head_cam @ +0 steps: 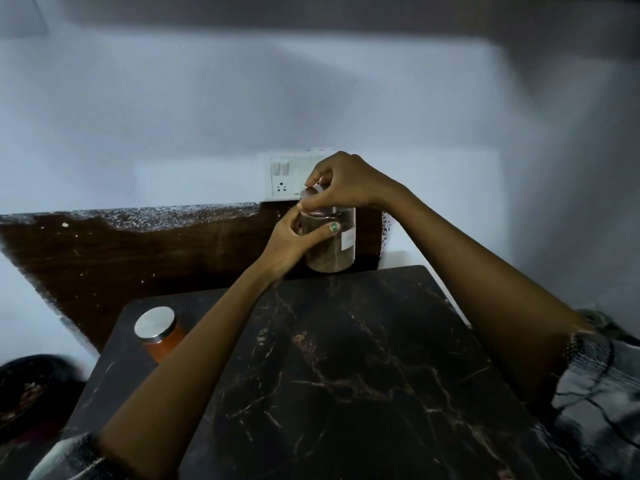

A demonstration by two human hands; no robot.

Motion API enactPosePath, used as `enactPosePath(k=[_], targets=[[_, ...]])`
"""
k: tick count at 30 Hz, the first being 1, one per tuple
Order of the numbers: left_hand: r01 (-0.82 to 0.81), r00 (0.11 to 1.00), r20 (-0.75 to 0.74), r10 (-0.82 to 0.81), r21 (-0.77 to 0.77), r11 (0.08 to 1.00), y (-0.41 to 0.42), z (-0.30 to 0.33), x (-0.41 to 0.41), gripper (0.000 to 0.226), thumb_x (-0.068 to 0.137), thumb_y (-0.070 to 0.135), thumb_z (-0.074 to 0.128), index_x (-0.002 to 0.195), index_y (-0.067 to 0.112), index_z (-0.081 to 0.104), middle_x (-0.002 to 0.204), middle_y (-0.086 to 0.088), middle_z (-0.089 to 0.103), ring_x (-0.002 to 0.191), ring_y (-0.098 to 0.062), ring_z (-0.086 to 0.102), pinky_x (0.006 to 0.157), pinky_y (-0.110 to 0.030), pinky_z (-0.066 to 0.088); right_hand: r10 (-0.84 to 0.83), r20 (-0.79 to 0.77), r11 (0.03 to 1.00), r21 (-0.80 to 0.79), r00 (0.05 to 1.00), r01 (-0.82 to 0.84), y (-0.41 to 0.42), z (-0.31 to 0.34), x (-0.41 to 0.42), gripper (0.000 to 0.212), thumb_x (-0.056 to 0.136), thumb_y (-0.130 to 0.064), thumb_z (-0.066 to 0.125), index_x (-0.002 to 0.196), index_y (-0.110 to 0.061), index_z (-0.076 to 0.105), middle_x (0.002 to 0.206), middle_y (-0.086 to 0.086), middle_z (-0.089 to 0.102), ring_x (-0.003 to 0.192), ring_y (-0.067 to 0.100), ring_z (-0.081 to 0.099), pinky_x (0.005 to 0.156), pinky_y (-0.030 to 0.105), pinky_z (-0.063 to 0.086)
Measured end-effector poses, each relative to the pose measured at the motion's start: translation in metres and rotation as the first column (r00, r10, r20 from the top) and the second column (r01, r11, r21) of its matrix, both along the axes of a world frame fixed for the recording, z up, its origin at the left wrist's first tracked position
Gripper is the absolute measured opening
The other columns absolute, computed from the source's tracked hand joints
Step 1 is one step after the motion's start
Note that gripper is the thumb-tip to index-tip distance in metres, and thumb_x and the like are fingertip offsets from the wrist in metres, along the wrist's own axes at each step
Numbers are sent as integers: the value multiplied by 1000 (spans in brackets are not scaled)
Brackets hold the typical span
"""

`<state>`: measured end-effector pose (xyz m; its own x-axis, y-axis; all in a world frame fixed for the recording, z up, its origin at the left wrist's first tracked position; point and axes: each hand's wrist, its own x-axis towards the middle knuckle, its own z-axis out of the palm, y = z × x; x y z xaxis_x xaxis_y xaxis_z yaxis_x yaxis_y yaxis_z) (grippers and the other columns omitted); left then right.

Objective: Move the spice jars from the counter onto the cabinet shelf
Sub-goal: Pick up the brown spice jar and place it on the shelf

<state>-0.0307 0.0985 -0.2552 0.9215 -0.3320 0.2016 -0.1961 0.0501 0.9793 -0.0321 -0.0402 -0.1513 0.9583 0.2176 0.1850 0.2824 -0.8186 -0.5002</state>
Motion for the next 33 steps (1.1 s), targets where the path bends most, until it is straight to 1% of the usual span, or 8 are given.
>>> enactPosePath(k=[3, 5, 8, 10, 16, 22, 28, 33], targets=[[13, 1000, -3, -13, -25, 1000, -10, 14, -2, 37, 79, 27, 73, 113, 27, 59, 96, 18, 72, 89, 5, 67, 61, -10, 51, -105, 87, 993, 58, 991, 101, -7, 6, -5, 35, 69, -43, 74, 91, -17, 71, 89, -10, 63, 91, 13, 61, 80, 33, 51], [49, 999, 5, -49, -11, 999, -11, 23, -1, 33, 78, 30, 71, 109, 31, 59, 94, 22, 71, 89, 5, 66, 62, -12, 52, -45, 11, 993, 111, 999, 43, -15, 15, -6, 36, 72, -42, 74, 97, -17, 69, 90, -12, 60, 95, 12, 59, 76, 28, 49], [112, 992, -53, -114, -36, 993, -9, 32, 1, 33, 72, 40, 68, 104, 35, 63, 103, 11, 70, 102, -8, 64, 76, -29, 52, 116, -178, 978, 190, 977, -82, -29, 30, -11, 40, 76, -35, 75, 112, -22, 64, 114, -5, 61, 110, 14, 55, 85, 27, 50], [164, 981, -89, -170, -70, 984, -9, 36, 2, 29, 74, 42, 65, 101, 32, 64, 102, 5, 69, 104, -17, 61, 80, -36, 49, 120, -176, 970, 231, 977, -77, -36, 34, -12, 43, 74, -35, 78, 113, -23, 65, 123, 3, 60, 113, 14, 55, 90, 33, 51], [190, 957, -185, -225, -188, 963, -18, 33, -2, 55, 79, 50, 59, 126, 21, 57, 127, -10, 61, 119, -28, 56, 91, -48, 52, 2, -74, 948, 318, 997, 21, -37, 31, -15, 45, 63, -39, 84, 97, -12, 70, 85, -3, 67, 79, 10, 62, 74, 31, 51], [159, 923, -289, -254, -314, 936, -21, 23, -7, 53, 76, 47, 58, 120, 16, 59, 114, -7, 67, 109, -21, 62, 81, -35, 58, -225, 23, 911, 358, 974, 202, -34, 24, -14, 45, 61, -51, 81, 79, -13, 65, 60, -7, 56, 49, 2, 49, 46, 18, 37], [171, 912, -289, -292, -378, 910, -20, 18, -7, 55, 75, 45, 59, 124, 20, 57, 122, -8, 64, 111, -20, 63, 78, -35, 57, 8, -246, 948, 310, 969, 71, -45, 42, -20, 42, 71, -40, 78, 105, -20, 66, 86, -5, 64, 78, 9, 59, 70, 26, 50], [225, 889, -278, -365, -429, 875, -19, 13, -8, 82, 60, 51, 75, 131, 16, 52, 130, -13, 59, 115, -23, 60, 84, -38, 56, 164, -330, 902, 433, 930, -6, -66, 42, -19, 45, 76, -21, 76, 118, -17, 63, 95, -2, 70, 91, 9, 65, 87, 31, 52]])
